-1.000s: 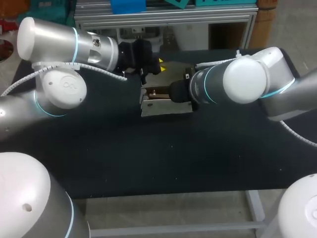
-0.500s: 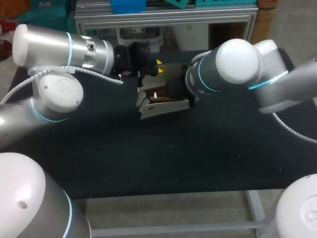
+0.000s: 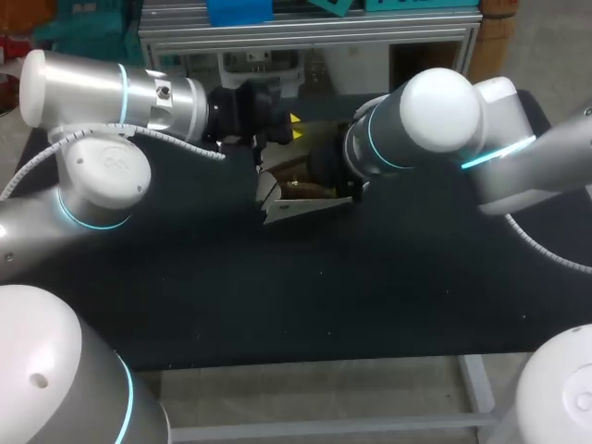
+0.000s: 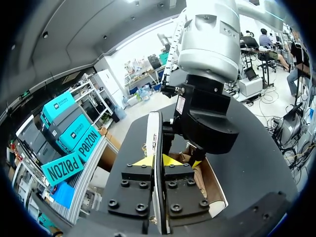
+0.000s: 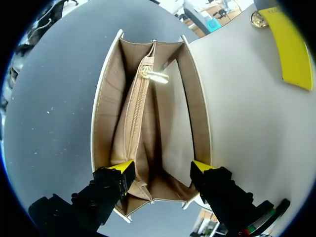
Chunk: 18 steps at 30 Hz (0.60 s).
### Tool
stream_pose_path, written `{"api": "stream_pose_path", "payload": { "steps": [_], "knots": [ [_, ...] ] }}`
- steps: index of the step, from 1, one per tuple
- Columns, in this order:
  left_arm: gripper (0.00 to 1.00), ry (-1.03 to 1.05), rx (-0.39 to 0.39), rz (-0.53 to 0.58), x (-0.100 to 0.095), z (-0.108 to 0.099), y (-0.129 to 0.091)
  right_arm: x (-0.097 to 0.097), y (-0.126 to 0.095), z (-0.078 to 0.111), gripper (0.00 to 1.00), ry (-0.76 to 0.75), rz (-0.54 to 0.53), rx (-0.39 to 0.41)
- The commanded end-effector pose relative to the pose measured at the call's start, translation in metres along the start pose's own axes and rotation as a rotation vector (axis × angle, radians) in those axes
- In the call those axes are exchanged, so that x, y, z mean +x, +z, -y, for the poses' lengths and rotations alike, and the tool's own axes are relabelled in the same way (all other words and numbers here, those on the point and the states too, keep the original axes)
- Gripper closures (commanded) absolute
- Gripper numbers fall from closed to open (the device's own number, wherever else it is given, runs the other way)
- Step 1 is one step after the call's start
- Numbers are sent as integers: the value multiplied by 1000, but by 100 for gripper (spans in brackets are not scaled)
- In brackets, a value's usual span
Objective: Pick up the bag, open it, inspect its contents, close it, and place it on the opposite side
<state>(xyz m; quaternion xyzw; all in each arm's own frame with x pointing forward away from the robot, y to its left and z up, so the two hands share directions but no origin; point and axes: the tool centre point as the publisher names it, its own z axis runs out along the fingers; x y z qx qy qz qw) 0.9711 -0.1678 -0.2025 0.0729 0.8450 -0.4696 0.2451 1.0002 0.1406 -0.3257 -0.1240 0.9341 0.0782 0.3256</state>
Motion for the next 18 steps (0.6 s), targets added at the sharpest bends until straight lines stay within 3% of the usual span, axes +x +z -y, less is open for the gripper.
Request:
{"api": "stream_pose_path", "payload": {
  "steps": [1,14,16,18],
  "knots": [
    [100,5,13,-1,1,3,-1,1,6,2,21,-1,-1,4],
    [100,14,10,-4,1,4,-1,0,5,1,28,-7,3,7],
    [100,14,10,-4,1,4,-1,0,4,1,34,-9,5,7],
    [100,15,11,-4,1,3,-1,-1,3,0,52,-11,9,7]
  ]
}}
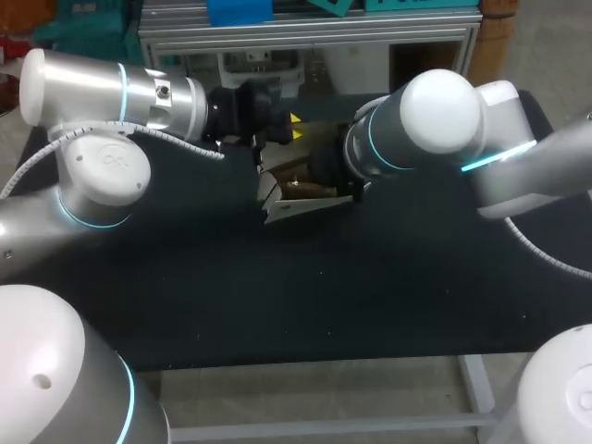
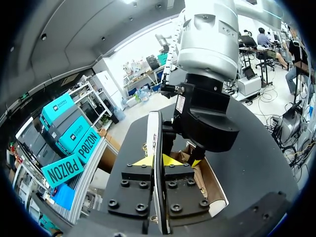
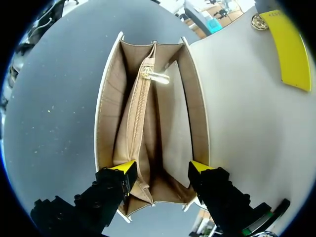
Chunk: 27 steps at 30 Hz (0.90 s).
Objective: Pick up the bag, open it, inspect its contents, close it, and place it on the opposite side
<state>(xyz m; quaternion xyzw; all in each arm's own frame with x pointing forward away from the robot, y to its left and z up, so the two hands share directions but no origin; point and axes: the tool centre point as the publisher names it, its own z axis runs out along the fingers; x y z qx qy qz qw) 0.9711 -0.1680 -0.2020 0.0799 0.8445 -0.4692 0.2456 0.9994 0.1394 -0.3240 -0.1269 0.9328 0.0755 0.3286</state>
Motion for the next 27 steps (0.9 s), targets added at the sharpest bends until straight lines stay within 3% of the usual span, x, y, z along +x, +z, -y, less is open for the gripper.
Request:
{"api": "stream_pose_path", "payload": {
  "steps": [1,3,5,6,15,27],
  "knots": [
    [100,2,8,2,1,3,-1,-2,4,-1,55,-3,5,4],
    [100,3,9,2,1,3,-1,-3,2,-1,64,-6,10,5],
    [100,3,10,2,1,3,-1,-4,1,-2,91,-8,13,8],
    [100,3,10,2,1,3,-1,-4,1,-2,100,-9,14,9],
    [100,0,9,4,2,1,-3,-6,-6,-5,100,-21,38,10],
    [100,-10,-4,6,3,3,-4,-7,-48,-17,100,-66,140,-2]
  ]
}}
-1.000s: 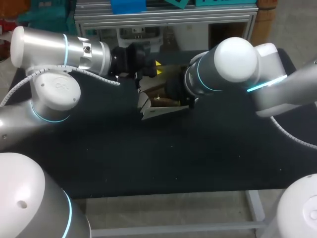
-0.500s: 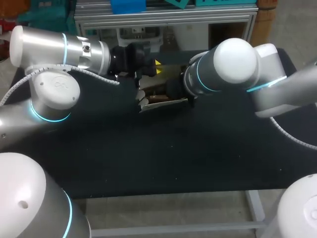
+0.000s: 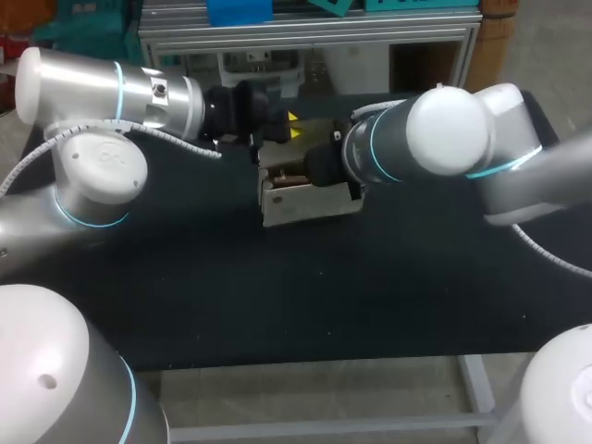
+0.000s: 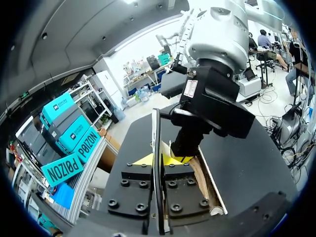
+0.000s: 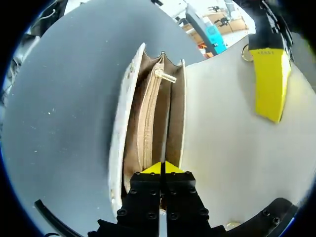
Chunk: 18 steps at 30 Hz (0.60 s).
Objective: Pick up the bag, open it, inspect its contents, close it, and place it on the opposite side
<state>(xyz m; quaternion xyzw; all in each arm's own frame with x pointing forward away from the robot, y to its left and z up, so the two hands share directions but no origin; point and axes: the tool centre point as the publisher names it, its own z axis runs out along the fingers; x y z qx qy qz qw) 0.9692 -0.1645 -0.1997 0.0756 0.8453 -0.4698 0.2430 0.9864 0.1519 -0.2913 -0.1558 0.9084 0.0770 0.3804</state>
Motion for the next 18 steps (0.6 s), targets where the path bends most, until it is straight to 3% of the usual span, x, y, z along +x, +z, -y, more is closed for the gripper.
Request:
{"api": "stream_pose_path", "payload": {
  "steps": [1,8,9,11,18],
  "knots": [
    [100,-1,-3,7,3,2,1,5,-22,0,100,-3,39,5],
    [100,-6,-6,7,5,5,0,6,-37,-4,100,-22,68,24],
    [100,-6,-6,7,6,5,0,6,-37,-3,89,-22,68,25],
    [100,-7,-6,7,6,6,0,6,-39,-3,99,-20,71,27],
    [100,-72,-7,2,7,10,-5,8,-62,-7,100,-35,119,31]
  ]
}}
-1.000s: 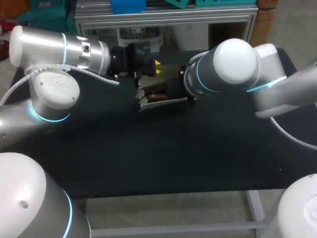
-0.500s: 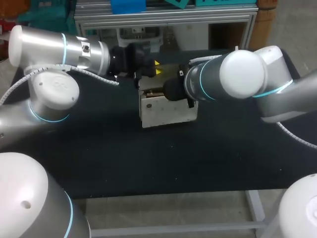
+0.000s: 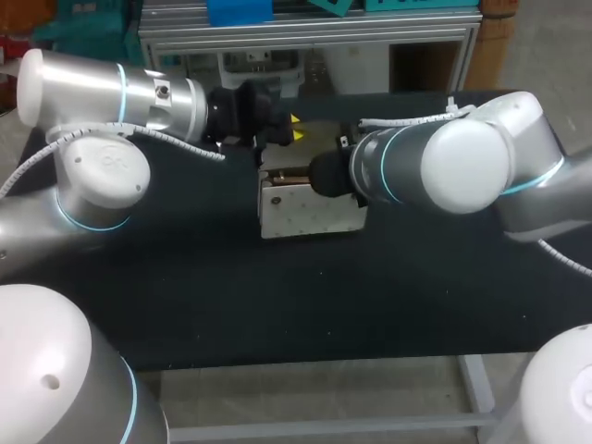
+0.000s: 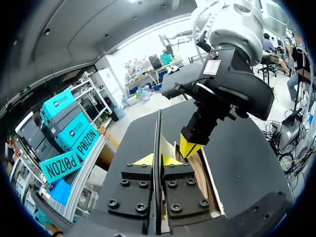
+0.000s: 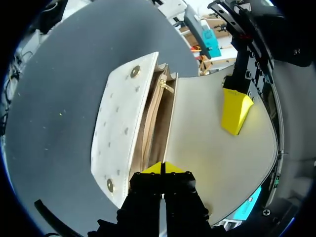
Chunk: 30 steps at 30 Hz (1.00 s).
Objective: Pick up the bag, open it, inspect its contents, close it, and place it on the opposite side
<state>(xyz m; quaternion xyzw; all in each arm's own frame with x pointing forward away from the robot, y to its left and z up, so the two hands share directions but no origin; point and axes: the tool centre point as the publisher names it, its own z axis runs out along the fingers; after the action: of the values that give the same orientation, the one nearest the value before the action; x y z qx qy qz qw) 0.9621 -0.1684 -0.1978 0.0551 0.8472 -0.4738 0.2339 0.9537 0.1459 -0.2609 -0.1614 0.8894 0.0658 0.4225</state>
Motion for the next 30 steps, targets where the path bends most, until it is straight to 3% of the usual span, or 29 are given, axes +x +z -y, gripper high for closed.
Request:
{"api": "stream_pose_path", "payload": {
  "steps": [1,13,19,24,30],
  "knots": [
    [100,-37,-9,-1,3,6,-5,5,-21,-1,100,-4,34,5],
    [100,-266,34,-142,18,0,1,23,-62,-1,100,0,43,5],
    [100,-282,55,-199,32,8,0,32,-78,-1,100,8,49,22],
    [100,-269,49,-251,44,10,1,39,-86,-4,100,17,57,33],
    [100,-294,52,-275,46,-7,11,49,-85,-9,100,26,44,38]
  ]
}}
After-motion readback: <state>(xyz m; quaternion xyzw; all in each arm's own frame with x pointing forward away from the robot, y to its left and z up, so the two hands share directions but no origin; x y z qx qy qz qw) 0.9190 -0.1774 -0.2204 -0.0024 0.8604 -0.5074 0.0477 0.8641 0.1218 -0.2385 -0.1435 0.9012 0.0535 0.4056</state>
